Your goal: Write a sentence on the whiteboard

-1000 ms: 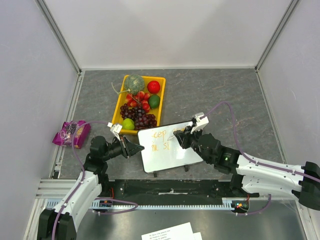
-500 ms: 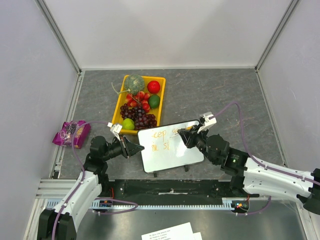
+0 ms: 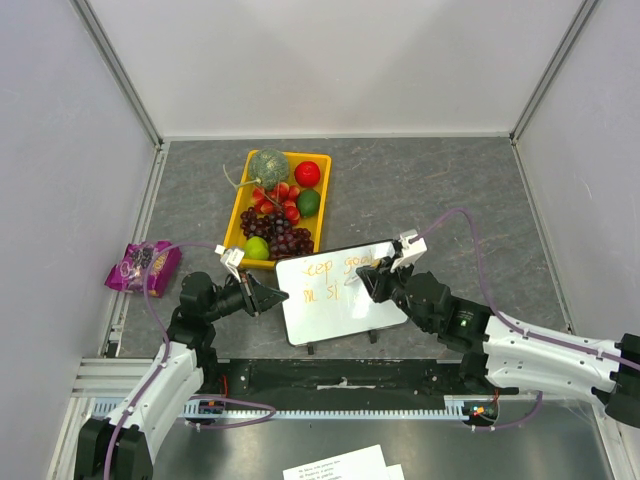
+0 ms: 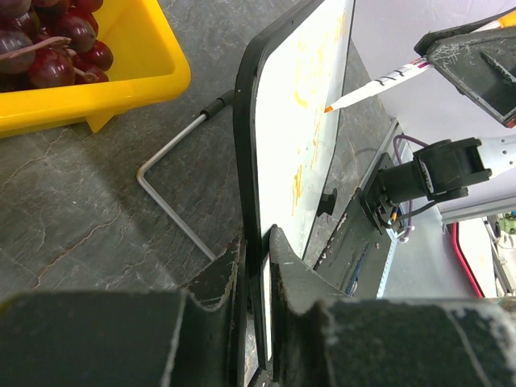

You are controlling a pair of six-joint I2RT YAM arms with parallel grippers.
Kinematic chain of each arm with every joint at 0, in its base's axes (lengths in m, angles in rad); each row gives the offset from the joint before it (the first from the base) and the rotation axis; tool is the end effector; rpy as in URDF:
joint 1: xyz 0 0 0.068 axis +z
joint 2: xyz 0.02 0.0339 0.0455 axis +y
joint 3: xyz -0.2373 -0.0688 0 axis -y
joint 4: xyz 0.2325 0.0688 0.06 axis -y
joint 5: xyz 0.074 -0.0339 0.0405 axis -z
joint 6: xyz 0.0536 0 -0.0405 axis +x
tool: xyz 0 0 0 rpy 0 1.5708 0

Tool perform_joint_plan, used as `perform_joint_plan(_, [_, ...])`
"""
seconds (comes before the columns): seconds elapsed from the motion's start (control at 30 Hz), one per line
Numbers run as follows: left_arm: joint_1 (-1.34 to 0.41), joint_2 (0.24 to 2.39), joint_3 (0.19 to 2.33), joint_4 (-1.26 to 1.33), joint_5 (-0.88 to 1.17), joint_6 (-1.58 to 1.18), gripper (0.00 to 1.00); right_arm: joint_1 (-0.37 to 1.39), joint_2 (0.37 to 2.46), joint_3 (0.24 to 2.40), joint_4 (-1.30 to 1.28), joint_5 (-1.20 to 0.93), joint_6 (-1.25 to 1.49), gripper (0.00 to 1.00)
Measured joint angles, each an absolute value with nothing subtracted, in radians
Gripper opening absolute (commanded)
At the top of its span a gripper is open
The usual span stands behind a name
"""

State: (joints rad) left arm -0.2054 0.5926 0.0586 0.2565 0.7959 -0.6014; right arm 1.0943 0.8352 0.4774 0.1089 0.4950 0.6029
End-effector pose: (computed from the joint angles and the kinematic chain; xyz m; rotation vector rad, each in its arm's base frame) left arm 0.1499 -0.0703 0.1488 0.2141 1.9507 -1.2775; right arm 0.1221 0.1811 0.2344 -0.0958 1.8528 0.7582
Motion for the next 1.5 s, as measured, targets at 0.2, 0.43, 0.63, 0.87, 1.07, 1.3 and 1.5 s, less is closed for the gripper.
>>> perform_joint_plan(0.2, [-0.205,0.593,0.059,0.257,0.795,-0.601,0.02,1.095,0.85,0.477,0.123,0.494,0.607,0.0])
perform_joint_plan(0.43, [-0.205,0.593,0.059,0.257,0.796,-0.601,0.02,1.095,0.855,0.477,0.126,0.468,0.607,0.0])
perform_joint_plan(0.63, [-0.205,0.593,0.059,0.256,0.795,-0.601,0.02,1.095,0.855,0.466,0.126,0.44,0.612,0.0])
perform_joint_plan(0.87, [-0.205,0.593,0.059,0.256,0.796,-0.601,0.02,1.095,0.816,0.442,0.109,0.439,0.621,0.0])
perform_joint_plan(1.07, [-0.205,0.593,0.059,0.256,0.796,-0.601,0.02,1.095,0.811,0.439,0.104,0.448,0.621,0.0])
perform_joint_plan(1.3, [-0.205,0.593,0.059,0.257,0.795,-0.601,0.02,1.095,0.818,0.451,0.1,0.471,0.618,0.0])
perform_joint_plan(1.5, [-0.205,0.593,0.059,0.257,0.796,-0.601,0.02,1.095,0.83,0.477,0.092,0.505,0.604,0.0])
